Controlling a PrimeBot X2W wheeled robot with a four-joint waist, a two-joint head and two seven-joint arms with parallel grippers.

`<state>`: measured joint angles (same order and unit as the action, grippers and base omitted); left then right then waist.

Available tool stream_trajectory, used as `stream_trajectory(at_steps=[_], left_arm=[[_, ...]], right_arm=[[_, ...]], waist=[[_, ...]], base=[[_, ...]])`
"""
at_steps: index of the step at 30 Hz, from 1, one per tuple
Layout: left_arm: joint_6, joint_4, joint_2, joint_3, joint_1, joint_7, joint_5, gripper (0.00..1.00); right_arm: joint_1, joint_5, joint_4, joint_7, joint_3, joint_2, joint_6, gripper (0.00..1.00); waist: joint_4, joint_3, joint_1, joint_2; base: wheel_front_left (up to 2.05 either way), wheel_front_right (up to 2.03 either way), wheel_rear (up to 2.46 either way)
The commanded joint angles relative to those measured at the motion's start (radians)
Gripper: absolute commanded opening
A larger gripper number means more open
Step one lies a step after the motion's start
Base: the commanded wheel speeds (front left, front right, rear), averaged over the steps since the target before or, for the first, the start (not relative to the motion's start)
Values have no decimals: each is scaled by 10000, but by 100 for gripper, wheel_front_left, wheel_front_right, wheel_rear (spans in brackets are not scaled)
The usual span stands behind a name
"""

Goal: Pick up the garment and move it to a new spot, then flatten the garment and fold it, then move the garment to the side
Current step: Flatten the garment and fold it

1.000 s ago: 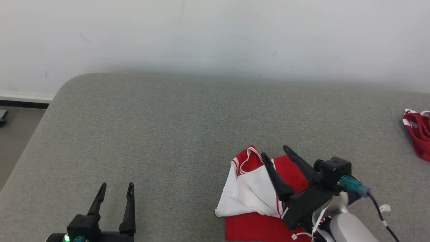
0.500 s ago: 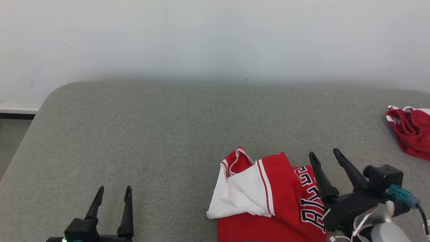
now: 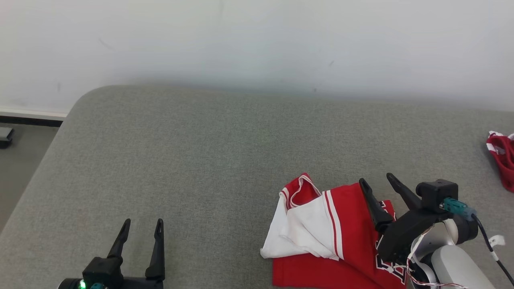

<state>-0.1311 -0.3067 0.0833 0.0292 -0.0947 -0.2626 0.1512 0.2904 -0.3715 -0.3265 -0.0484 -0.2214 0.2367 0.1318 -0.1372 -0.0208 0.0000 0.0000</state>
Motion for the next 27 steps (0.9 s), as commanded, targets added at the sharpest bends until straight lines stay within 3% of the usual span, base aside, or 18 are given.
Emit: stream_trajectory(at_steps=[1, 9, 10, 11, 12, 13, 20, 27], left_arm=[[12, -11, 1, 28, -109, -28, 2, 100], [12, -83, -57, 108, -238, -28, 63, 100], [12, -81, -62, 115, -247, -28, 62, 100], [12, -81, -62, 115, -247, -28, 62, 100], [12, -81, -63, 108, -250, -28, 69, 100], [12, -89, -60, 101, -249, -28, 75, 100], [12, -54, -107, -16, -31, -28, -34, 100], [12, -32, -155, -53, 120, -28, -38, 100]], right_arm=[[174, -98, -272, -9, -74, 72, -29, 100], [956, -693, -2305, -216, -578, -23, -29, 99], [1012, -897, -2426, -242, -647, -88, -29, 44], [1012, -897, -2426, -242, -647, -88, -29, 44], [1048, -1059, -2527, -258, -726, -114, -29, 17], [1059, -1160, -2638, -303, -846, -96, -29, 0], [1043, -1567, -2321, 644, -1671, 158, -29, 0], [387, -1751, -862, 1514, -2908, 507, -29, 0]], waist=[[-211, -122, 0, 0], [-648, -273, 0, 0], [-671, -279, 0, 0], [-671, -279, 0, 0], [-687, -282, 0, 0], [-696, -281, 0, 0], [-606, -109, 0, 0], [-399, -54, 0, 0]], base=[[0, 0, 0], [0, 0, 0], [0, 0, 0], [0, 0, 0], [0, 0, 0], [0, 0, 0], [0, 0, 0], [0, 0, 0]])
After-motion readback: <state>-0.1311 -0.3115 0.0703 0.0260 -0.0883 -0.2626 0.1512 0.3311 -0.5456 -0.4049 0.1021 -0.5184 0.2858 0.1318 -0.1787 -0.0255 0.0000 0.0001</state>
